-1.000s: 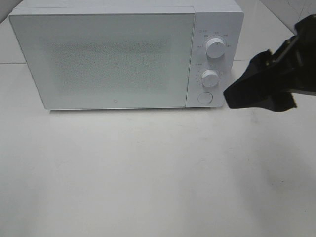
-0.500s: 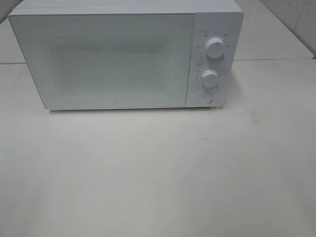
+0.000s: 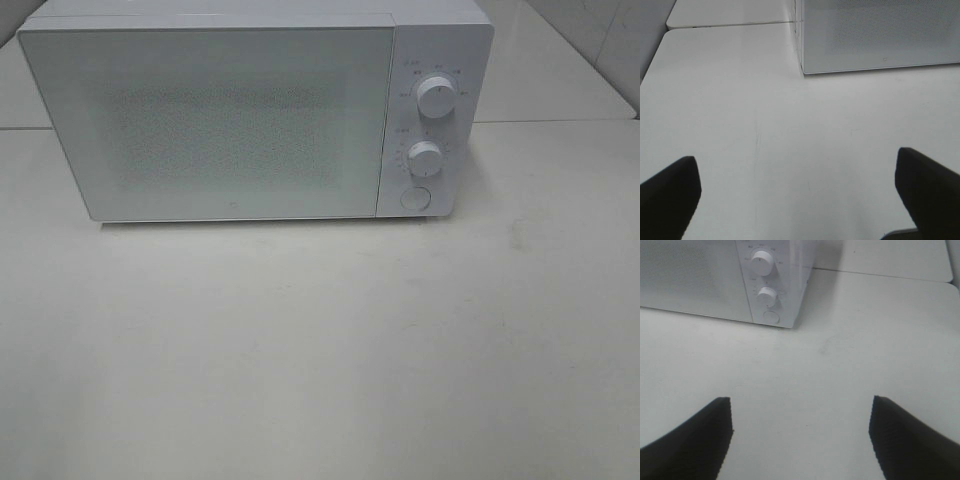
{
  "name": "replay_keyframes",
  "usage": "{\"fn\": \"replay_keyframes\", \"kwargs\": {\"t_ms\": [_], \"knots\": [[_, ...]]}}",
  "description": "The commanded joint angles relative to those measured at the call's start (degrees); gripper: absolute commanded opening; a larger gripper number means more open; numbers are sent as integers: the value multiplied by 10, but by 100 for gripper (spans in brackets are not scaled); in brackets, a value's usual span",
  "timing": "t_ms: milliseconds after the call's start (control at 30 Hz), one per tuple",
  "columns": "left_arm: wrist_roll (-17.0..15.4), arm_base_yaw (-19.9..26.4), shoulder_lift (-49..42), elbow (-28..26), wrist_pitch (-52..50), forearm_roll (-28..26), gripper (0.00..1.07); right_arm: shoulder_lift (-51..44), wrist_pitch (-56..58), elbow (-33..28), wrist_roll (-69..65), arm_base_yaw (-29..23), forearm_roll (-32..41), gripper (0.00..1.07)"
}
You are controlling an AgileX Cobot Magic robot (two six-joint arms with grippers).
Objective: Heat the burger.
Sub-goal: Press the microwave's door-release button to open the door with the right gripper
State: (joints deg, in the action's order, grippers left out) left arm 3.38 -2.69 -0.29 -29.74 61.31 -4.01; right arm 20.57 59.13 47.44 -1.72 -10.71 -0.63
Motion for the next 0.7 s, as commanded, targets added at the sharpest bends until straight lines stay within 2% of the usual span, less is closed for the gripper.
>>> {"fn": "replay_keyframes", "kwargs": {"t_ms": [33, 233, 333, 700], "knots": [[2, 1, -9, 2, -1, -5, 98, -48, 5, -25, 1, 34, -2, 77], [2, 1, -9, 2, -1, -5, 98, -130, -10, -75, 4, 81, -3, 76], [2, 1, -9, 2, -1, -5, 98, -139, -11, -81, 4, 85, -3, 76], [2, 1, -9, 2, -1, -5, 98, -225, -40, -179, 4, 87, -2, 76]]}}
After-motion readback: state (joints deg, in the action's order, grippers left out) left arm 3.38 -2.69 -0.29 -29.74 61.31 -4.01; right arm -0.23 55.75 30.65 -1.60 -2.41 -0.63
